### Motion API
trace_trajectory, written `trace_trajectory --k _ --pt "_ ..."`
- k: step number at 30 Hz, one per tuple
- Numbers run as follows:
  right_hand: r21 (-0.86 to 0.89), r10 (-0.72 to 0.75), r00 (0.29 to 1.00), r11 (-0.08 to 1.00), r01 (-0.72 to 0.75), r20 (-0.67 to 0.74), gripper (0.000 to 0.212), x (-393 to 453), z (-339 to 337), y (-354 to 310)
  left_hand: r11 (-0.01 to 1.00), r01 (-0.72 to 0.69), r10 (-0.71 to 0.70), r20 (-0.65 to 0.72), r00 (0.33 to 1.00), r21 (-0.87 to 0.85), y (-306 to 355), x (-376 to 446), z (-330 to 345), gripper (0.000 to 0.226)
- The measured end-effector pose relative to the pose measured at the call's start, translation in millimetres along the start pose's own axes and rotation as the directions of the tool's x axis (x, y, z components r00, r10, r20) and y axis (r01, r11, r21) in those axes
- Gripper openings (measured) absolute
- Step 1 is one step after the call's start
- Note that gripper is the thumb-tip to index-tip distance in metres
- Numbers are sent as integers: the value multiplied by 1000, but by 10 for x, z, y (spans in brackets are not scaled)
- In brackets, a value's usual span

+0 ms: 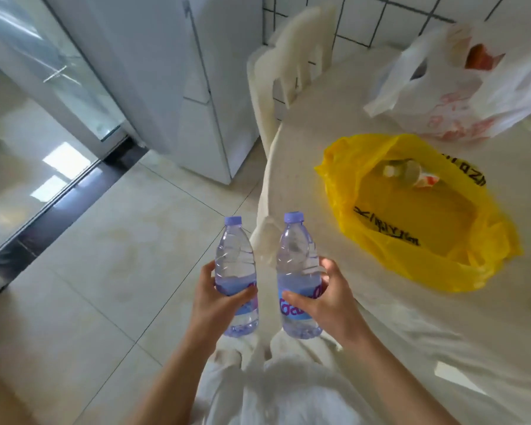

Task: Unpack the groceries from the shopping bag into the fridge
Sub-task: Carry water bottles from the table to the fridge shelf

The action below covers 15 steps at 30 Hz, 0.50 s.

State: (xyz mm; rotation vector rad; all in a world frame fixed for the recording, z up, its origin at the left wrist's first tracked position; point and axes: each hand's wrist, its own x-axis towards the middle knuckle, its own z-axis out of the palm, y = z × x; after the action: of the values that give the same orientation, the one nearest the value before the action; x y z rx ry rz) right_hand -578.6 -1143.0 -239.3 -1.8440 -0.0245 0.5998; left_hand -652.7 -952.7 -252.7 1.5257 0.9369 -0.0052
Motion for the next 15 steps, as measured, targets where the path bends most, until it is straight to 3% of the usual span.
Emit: trace_trajectory --k 4,15 --pt "-47 -27 994 998 32 107 70 -61 684 -172 998 3 -9 -98 995 -65 -143 -44 -646 71" --pt "-118 -21 952 991 59 305 70 -217 2723 -555 993 10 -41 -252 967 -121 -698 69 -2652 79"
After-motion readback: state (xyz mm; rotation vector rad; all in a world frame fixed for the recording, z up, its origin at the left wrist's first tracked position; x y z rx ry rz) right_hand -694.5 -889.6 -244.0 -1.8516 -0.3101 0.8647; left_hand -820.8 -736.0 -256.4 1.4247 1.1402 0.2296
